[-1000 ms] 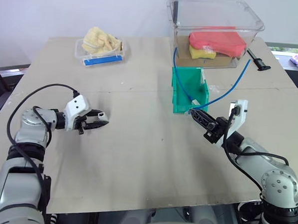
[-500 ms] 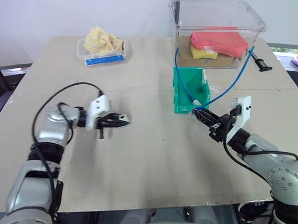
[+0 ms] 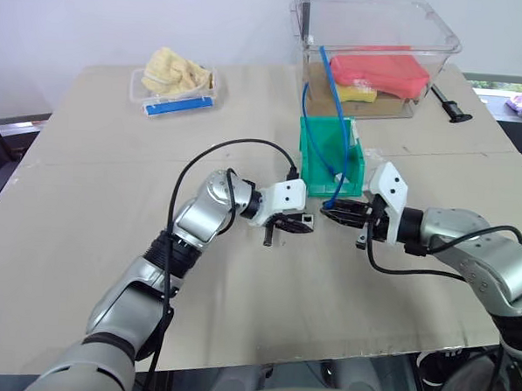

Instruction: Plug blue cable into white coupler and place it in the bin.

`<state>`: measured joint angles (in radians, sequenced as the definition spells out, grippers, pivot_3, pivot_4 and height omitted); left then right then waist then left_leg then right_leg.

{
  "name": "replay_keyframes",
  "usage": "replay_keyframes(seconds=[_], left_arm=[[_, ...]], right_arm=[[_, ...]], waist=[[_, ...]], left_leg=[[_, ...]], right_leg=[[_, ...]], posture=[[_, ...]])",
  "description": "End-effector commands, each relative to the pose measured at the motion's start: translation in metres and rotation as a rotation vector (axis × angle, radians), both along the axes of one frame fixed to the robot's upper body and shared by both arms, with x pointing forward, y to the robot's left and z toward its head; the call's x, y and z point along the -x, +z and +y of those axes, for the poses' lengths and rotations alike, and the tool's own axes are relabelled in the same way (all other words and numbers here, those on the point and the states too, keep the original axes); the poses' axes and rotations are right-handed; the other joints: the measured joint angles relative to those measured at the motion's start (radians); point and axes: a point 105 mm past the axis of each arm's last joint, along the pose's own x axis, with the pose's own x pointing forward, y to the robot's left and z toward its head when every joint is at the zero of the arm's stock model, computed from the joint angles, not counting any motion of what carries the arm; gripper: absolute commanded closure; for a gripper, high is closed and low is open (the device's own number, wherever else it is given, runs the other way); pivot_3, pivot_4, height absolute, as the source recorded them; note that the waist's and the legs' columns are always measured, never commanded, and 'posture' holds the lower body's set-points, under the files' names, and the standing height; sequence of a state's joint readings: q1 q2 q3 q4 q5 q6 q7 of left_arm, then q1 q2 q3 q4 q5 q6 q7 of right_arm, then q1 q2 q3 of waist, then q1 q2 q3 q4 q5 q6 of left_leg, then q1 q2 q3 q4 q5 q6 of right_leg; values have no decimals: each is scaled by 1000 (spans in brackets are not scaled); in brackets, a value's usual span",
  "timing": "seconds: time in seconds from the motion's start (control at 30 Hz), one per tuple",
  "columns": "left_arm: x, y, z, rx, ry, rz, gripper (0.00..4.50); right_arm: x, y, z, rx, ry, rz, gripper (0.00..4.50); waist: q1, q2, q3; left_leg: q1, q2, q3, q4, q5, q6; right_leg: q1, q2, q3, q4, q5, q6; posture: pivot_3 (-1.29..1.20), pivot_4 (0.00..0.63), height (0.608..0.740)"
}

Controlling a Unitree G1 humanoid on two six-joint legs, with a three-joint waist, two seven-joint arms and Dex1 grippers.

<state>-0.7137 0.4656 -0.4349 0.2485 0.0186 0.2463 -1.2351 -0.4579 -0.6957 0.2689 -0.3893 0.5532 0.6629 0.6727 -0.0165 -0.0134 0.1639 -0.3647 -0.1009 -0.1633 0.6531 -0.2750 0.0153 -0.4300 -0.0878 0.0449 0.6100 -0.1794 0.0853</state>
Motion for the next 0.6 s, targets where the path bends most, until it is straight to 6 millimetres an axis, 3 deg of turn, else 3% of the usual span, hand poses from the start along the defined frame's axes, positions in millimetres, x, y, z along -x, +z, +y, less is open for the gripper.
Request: replay_keyframes(seconds=[0.03,0.6], left_arm=[[-2,4,-3,-32,-38,-62,4152],[3,-1,-6,-36,-34,-51,4152]], right_arm=[[-6,3,7,32,43,-67,4500],[-9,-17,21,130,191,-3,4500]], waist=[[2,0,0],[3,0,0]], left_leg=[[0,0,0,0,0,0],[0,0,-1,0,0,0]], right_leg=[[0,0,0,0,0,0],[0,-1,0,0,0,0]], posture=[[0,150,740],[0,150,740]])
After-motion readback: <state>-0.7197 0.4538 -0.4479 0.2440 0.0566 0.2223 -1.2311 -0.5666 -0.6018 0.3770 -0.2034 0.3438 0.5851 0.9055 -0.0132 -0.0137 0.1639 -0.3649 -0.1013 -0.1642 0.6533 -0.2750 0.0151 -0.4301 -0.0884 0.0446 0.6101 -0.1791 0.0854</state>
